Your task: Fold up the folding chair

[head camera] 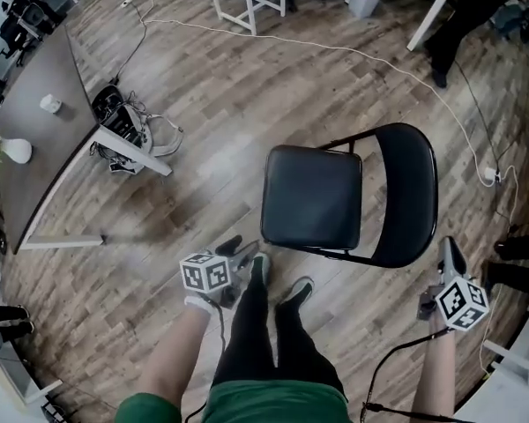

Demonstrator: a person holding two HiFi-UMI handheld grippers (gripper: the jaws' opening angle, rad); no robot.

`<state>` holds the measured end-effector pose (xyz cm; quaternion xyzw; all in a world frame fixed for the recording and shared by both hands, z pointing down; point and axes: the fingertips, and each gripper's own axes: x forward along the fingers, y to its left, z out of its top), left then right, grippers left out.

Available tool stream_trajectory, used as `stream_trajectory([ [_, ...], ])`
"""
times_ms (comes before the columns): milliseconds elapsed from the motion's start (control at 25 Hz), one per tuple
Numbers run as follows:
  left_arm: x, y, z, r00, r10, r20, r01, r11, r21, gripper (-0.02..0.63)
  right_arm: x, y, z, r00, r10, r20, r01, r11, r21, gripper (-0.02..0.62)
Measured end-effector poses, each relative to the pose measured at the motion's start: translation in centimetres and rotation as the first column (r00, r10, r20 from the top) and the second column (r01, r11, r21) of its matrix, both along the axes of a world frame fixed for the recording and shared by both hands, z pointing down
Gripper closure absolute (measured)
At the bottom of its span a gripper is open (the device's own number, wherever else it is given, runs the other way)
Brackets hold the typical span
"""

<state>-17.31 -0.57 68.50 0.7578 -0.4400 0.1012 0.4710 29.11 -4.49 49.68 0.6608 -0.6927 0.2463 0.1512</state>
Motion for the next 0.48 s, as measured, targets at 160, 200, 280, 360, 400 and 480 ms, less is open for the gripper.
stream_trajectory([
  [160, 0.8, -1.1, 7.1, 0.999, 0.048, -0.019, -0.05, 0.994, -0.095, 0.317, 1.8, -1.2, 1.9, 0.997, -0.008, -0.073, 0.006, 1.0, -0.026, 0.523],
  [200, 0.8, -1.5, 8.7, 0.998, 0.062, -0.015, -0.064, 0.992, -0.113, 0.312, 2.1, -1.5, 2.5, 0.997, -0.012, -0.082, 0.009, 0.999, -0.04, 0.508],
  [280, 0.7, -2.4, 11.6, 0.996, 0.087, -0.009, -0.088, 0.986, -0.144, 0.306, 2.6, -2.1, 3.8, 0.996, -0.026, -0.091, 0.02, 0.997, -0.073, 0.482],
  [360, 0.5, -3.0, 14.6, 0.995, 0.104, -0.008, -0.104, 0.978, -0.18, 0.301, 2.8, -3.2, 4.8, 0.994, -0.055, -0.091, 0.044, 0.993, -0.112, 0.451],
  [400, 0.5, -3.1, 16.1, 0.993, 0.114, -0.011, -0.114, 0.973, -0.2, 0.299, 2.8, -3.9, 5.3, 0.993, -0.075, -0.089, 0.063, 0.989, -0.135, 0.446],
  [480, 0.5, -3.0, 19.2, 0.99, 0.144, -0.004, -0.141, 0.959, -0.248, 0.291, 2.8, -5.9, 6.1, 0.988, -0.124, -0.088, 0.107, 0.978, -0.176, 0.432],
])
